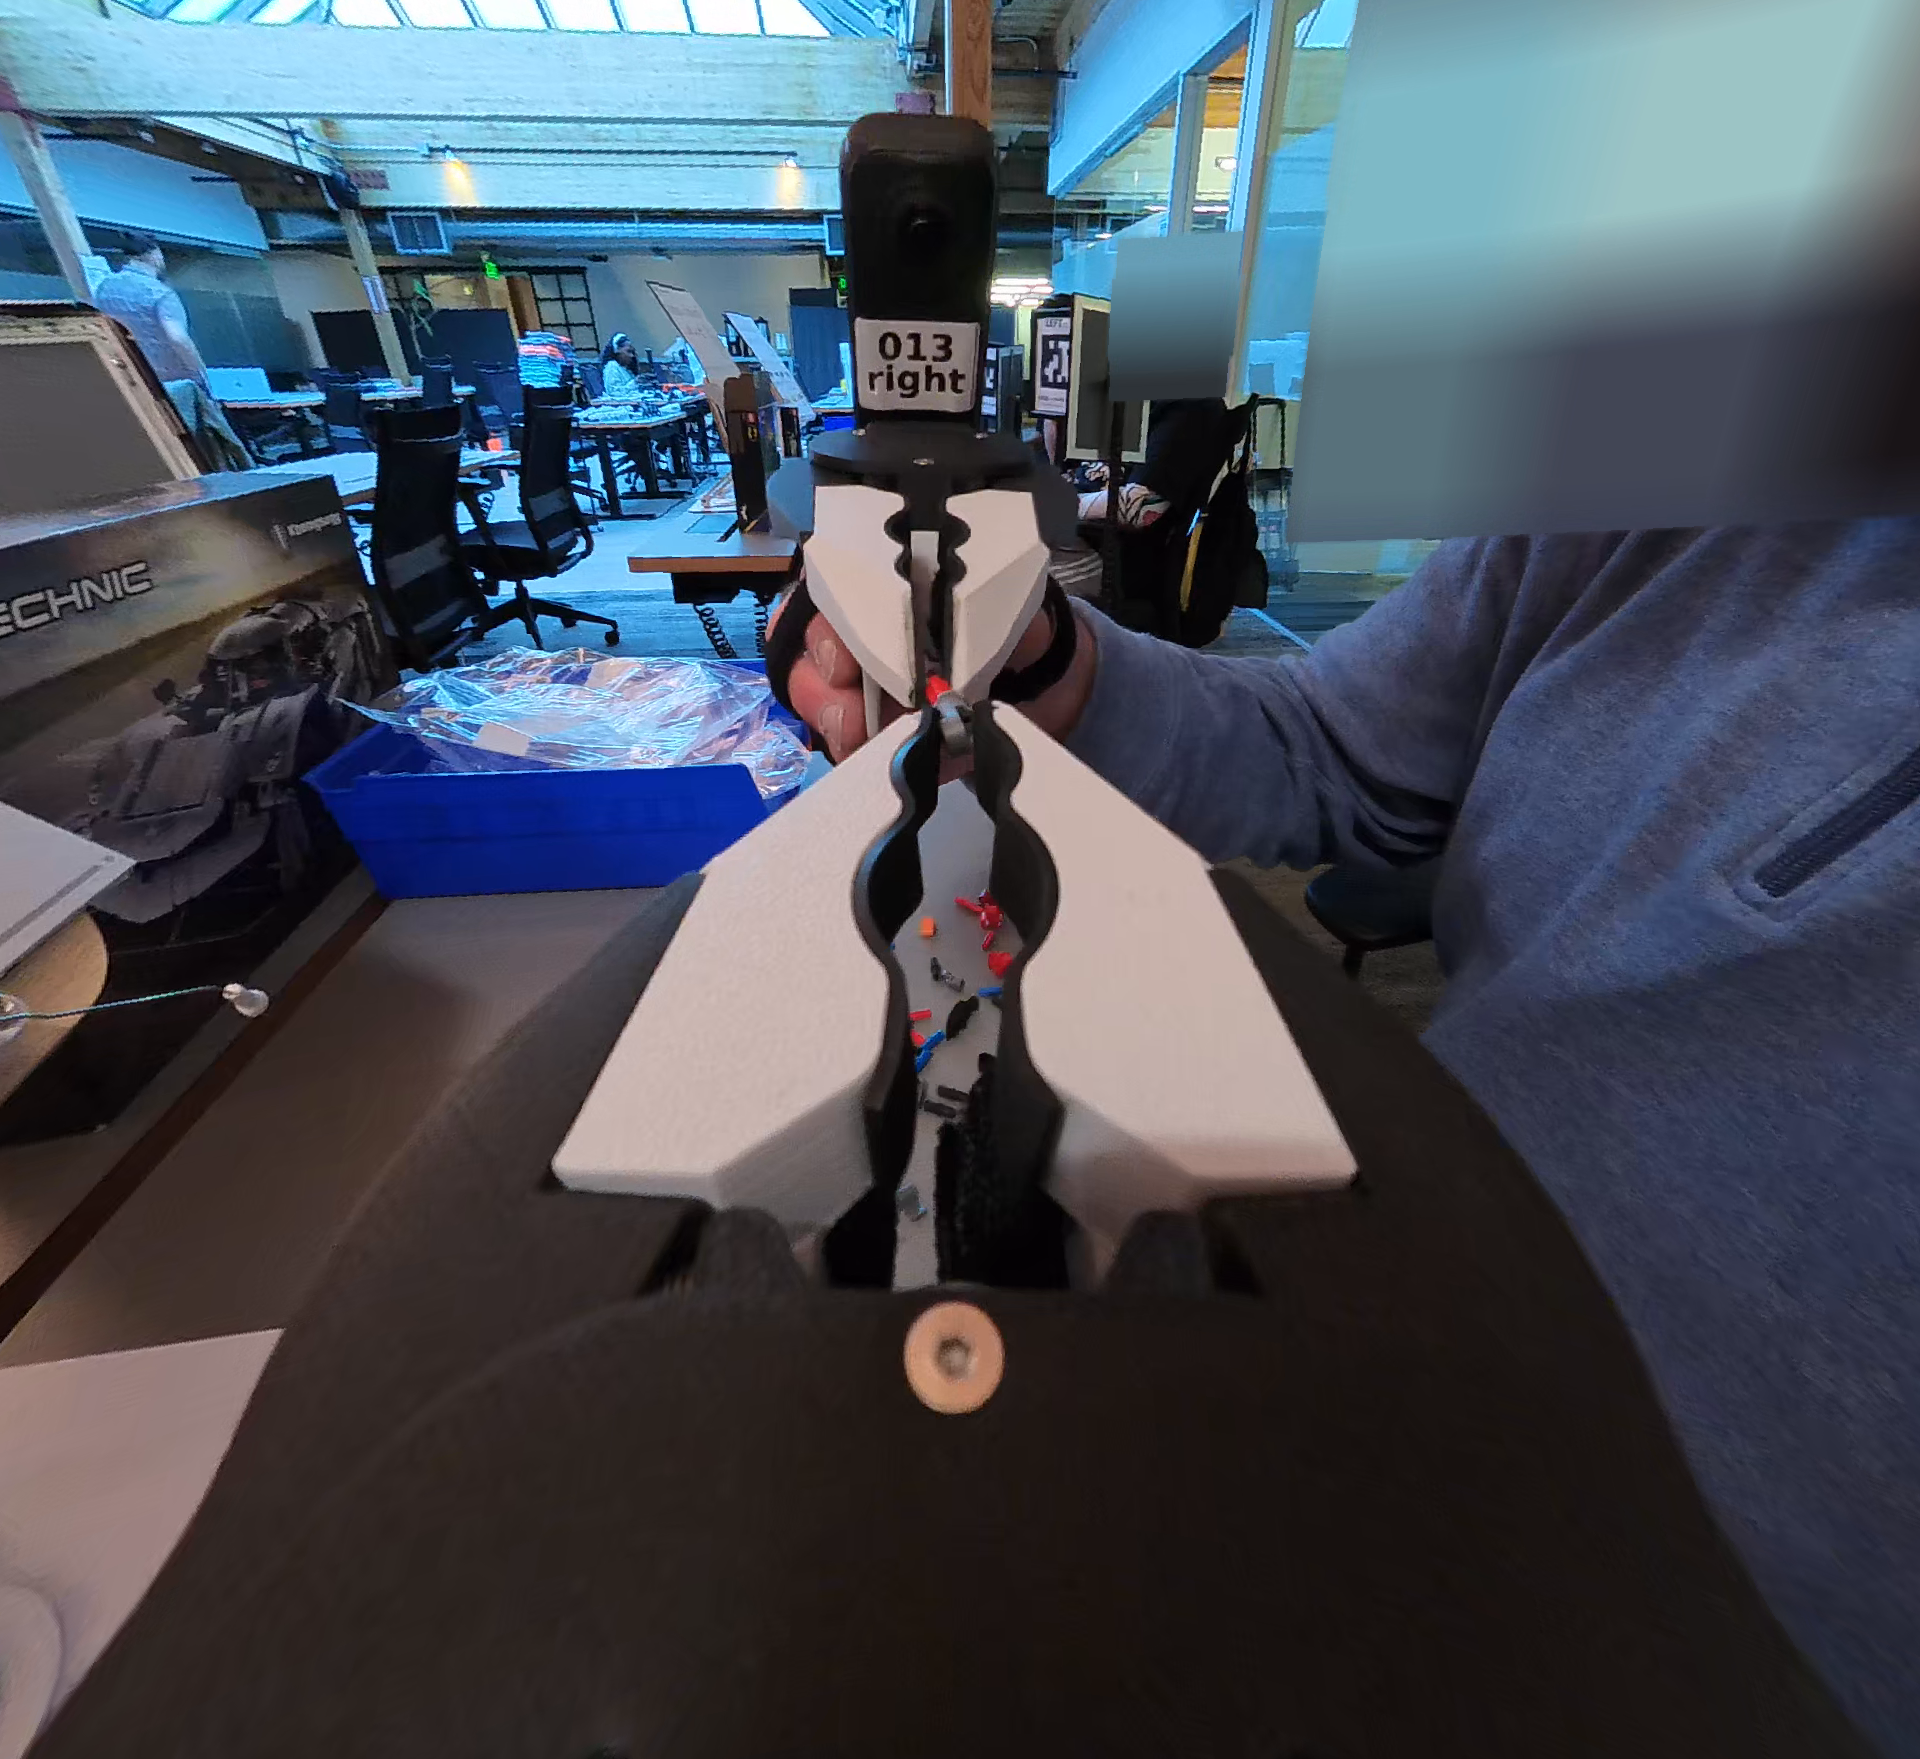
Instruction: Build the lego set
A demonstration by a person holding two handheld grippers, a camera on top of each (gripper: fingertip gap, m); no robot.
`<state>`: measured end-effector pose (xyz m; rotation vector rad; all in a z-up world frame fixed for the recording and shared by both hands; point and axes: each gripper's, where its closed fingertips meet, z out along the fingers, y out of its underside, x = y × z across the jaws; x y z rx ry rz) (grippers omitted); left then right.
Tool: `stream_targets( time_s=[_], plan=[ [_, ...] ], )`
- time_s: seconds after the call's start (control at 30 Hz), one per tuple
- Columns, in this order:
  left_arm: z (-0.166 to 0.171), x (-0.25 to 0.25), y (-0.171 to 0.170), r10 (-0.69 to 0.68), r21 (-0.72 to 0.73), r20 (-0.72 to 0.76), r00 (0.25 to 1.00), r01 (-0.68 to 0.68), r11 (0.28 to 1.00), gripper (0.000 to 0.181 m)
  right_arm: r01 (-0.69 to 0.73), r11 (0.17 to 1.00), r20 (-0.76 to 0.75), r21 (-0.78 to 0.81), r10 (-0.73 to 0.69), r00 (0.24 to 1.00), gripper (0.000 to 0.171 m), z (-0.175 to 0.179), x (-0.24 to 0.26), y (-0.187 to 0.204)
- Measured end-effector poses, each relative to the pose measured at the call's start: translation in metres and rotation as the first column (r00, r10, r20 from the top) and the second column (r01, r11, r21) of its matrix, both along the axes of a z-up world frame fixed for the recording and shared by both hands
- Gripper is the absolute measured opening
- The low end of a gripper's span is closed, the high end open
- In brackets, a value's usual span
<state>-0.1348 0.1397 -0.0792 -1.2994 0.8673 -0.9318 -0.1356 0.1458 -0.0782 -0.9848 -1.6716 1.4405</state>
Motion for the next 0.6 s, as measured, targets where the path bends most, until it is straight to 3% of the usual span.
stream_targets(
  time_s=[0.6],
  plan=[
    [0.0033, 0.0039, -0.0055, -0.008, 0.017, -0.011, 1.0, 0.008, 1.0, 0.005, -0.033, 0.999, -0.018, -0.04, 0.033, 0.999, 0.001, 0.0029, 0.0041, -0.0053]
  ],
)
